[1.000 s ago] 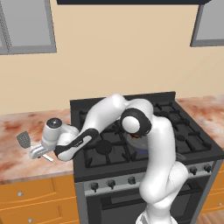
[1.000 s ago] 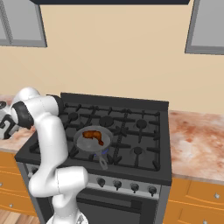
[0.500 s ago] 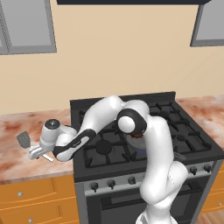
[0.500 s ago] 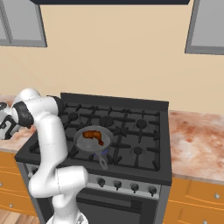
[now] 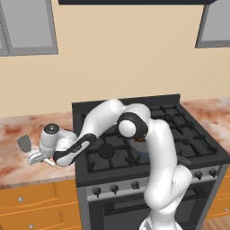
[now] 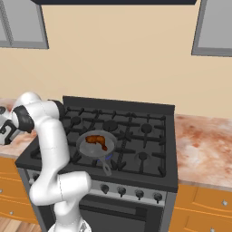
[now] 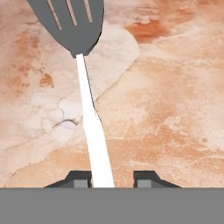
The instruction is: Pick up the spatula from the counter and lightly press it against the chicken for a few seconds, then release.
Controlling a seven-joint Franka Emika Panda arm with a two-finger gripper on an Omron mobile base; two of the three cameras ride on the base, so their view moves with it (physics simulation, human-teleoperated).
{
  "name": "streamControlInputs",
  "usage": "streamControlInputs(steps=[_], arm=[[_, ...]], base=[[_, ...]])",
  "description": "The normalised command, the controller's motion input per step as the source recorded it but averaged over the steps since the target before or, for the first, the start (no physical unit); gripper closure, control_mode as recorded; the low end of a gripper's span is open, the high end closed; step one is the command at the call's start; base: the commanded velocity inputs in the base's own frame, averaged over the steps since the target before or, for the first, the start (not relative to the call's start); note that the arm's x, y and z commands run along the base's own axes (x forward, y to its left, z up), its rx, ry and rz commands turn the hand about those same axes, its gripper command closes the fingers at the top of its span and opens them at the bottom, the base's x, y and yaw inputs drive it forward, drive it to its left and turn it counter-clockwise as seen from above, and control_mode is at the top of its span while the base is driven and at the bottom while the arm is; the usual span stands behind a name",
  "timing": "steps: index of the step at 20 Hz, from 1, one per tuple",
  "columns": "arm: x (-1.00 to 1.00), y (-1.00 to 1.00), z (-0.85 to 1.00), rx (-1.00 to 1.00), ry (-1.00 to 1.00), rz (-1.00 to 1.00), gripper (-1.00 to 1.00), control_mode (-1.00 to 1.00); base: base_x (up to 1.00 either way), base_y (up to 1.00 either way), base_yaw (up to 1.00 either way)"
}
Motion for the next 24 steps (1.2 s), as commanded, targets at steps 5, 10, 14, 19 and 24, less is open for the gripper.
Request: streamControlInputs(steps=[5,10,14,19,24], arm=[[0.00,0.00,-0.05,0.00,0.00,0.00,1.00,-1.00],[-0.01,0.00,-0.01,0.00,0.00,0.00,1.00,-1.00],[-0.24,-0.08,0.16,0.00,-0.05,0.00,1.00,-1.00],[-0.39,-0.24,0.34,0.00,-0.07,-0.04,1.00,-1.00],[-0.41,-0.29,0.36,0.00,-0.08,-0.05,1.00,-1.00]], base=[[0.00,0.00,0.00],[0.00,0.00,0.00],[0.00,0.00,0.00],[0.00,0.00,0.00],[0.00,0.00,0.00]])
